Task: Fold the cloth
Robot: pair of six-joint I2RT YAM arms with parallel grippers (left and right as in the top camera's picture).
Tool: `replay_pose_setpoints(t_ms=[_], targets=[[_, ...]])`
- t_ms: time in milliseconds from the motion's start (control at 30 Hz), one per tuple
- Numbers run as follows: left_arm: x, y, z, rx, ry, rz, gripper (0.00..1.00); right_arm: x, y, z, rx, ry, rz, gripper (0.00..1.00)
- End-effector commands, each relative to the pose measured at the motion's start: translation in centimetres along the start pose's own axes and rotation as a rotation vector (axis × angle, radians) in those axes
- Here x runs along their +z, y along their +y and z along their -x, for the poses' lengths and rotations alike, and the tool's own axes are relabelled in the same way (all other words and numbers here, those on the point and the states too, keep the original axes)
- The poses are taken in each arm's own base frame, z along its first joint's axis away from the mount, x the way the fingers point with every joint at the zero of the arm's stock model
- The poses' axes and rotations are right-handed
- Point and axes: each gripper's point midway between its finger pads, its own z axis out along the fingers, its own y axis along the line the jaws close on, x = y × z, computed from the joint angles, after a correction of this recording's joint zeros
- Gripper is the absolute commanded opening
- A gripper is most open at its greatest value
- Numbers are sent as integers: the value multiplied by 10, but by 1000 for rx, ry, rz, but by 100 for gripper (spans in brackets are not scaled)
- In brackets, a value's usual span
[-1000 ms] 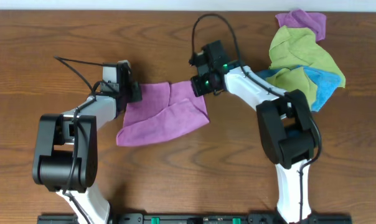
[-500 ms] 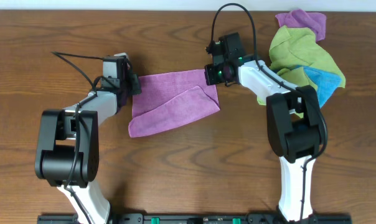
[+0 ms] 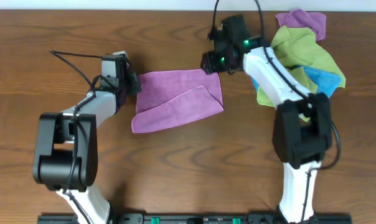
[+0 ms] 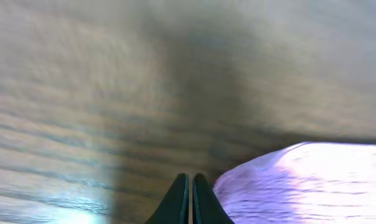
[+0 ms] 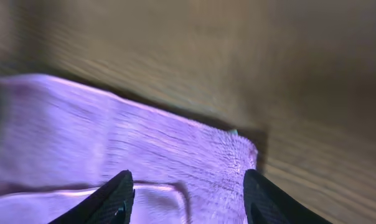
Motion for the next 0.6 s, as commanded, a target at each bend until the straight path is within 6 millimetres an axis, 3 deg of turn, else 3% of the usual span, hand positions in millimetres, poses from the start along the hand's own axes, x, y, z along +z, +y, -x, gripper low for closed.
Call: replay_pose_setpoints(t_ms=[0, 67, 167, 267, 400, 567], targets=[[-36, -13, 50, 6, -134, -22, 6, -61, 18, 32, -76, -118, 7, 55], [-55, -28, 56, 13, -137, -89, 6, -73, 21, 19, -118, -70, 3, 56], [-65, -43, 45, 16, -78, -174, 6, -70, 25, -19, -184, 74, 53, 50], [-55, -39, 22, -4, 13, -169, 5, -55, 25, -55, -214, 192, 106, 44], [-42, -44, 9, -22, 59, -210, 6, -35, 13, -89, -237, 255, 122, 49], [-35, -53, 3, -63, 80, -249, 6, -13, 18, -111, -255, 241, 228, 54]])
